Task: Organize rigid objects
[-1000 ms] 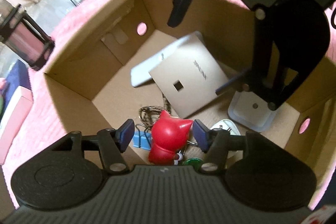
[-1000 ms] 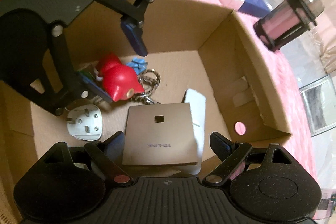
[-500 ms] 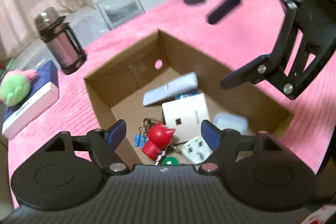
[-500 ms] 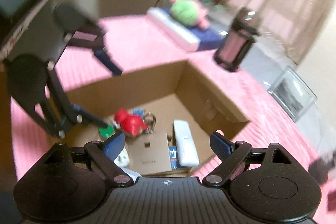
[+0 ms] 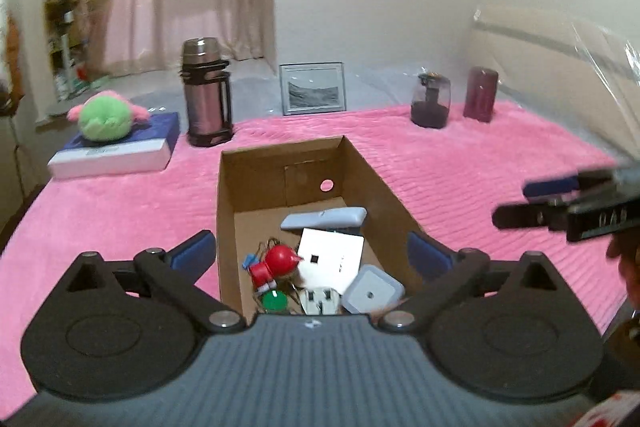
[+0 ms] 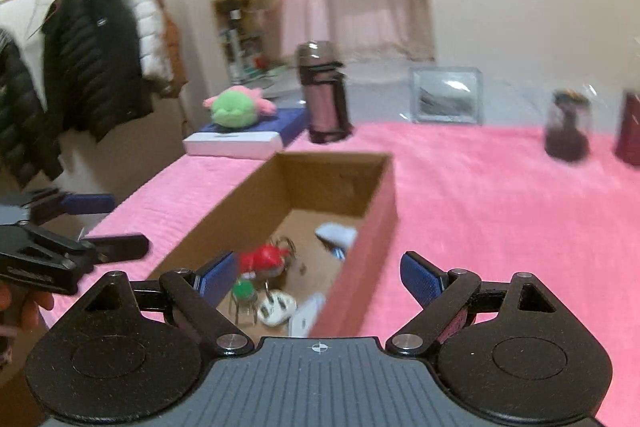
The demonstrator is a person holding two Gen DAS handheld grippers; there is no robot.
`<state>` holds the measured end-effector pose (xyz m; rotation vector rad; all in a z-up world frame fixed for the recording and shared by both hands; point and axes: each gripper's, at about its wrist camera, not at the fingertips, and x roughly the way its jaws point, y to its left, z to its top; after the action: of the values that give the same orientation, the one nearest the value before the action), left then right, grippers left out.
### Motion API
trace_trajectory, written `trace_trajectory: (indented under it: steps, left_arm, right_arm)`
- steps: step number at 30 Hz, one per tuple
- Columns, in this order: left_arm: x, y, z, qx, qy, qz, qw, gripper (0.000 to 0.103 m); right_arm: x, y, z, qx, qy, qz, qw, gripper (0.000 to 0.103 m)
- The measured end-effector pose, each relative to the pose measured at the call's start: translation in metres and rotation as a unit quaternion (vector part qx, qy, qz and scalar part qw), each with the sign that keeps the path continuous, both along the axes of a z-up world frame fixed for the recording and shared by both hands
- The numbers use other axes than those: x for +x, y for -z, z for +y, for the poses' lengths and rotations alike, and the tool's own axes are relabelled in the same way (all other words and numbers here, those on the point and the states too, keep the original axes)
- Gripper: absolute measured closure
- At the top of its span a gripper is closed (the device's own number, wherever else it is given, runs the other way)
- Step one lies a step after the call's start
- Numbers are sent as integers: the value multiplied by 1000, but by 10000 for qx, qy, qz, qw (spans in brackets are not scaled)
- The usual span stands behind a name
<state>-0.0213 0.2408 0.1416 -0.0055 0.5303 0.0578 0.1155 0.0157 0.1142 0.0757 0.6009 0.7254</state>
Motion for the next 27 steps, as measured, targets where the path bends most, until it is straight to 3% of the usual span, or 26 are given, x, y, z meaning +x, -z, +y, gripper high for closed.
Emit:
trace_trajectory:
  steps: [7, 15, 27]
  left_arm:
    - [-37, 19, -19, -350, -692, 100, 9969, 1]
    - [-58, 48, -38, -629, -1139, 530, 9901, 1]
    - [-59, 76, -66, -609, -1179, 1034, 9857, 1]
  right_arm:
    - [-36, 15, -33, -86, 568, 226, 9981, 17]
    - [-59, 42, -41, -428, 737, 534, 9949, 17]
    - [-70, 66, -53, -593, 810, 780, 9919, 17]
